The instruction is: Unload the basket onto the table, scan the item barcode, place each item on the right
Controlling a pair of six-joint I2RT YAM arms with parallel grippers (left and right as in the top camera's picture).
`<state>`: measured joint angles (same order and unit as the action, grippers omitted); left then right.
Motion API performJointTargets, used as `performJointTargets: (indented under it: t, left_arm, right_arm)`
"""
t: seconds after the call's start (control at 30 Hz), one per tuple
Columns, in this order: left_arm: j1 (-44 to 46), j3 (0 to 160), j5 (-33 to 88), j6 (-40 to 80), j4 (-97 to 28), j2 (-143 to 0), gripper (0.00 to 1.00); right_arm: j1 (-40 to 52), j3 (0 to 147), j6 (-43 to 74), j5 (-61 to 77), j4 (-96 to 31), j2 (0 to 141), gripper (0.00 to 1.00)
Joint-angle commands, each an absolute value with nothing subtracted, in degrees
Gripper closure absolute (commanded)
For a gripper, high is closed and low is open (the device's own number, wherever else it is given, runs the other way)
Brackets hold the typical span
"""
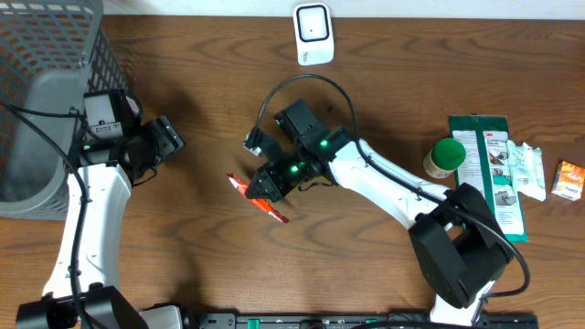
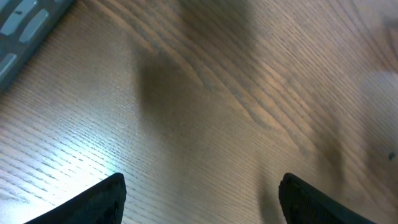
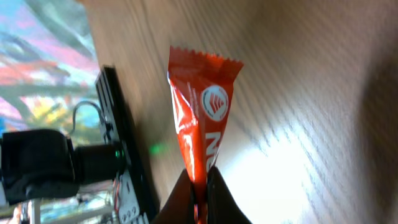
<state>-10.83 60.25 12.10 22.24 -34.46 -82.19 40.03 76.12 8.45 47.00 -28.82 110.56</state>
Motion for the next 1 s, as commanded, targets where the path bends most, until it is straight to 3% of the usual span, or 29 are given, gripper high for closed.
performJointTargets:
  t: [0.0,0.37,0.5,0.53,0.57,0.6,0.97]
  left_arm:
    - [-11.25,61.36,12.38,22.13,-34.65,-81.97,0.19]
    - [-11.25,61.36,12.38,22.13,-34.65,-81.97,0.19]
    - [-11.25,61.36,12.38,22.13,-34.65,-81.97,0.19]
    - [-11.25,61.36,12.38,22.13,-34.61,-81.97,0.19]
    - [-11.25,61.36,12.38,22.13,-33.69,-81.97,0.19]
    - [-11.25,61.36,12.38,22.13,-32.42,-81.97,0.19]
    - [-11.22,61.36,12.75,22.11,-34.65,-81.97,0.19]
  right_arm:
    - [40.25,70.26,8.27,52.18,-19.25,113.16,0.99]
    - [42.37,63.46,10.68,44.64,-6.22,117.12,0.99]
    - [42.33,63.29,10.66,38.65,-6.83,117.23,0.89]
    - [42.35,63.13,10.61,36.8,-6.87,117.32,0.82]
    - [42.5,63.09,10.04,35.53,-6.9,117.36,0.67]
    - [42.54,63.09,9.58,35.35,-6.61,117.36,0.64]
    - [37.74,63.59,9.63,34.54,-3.64,115.81,0.4]
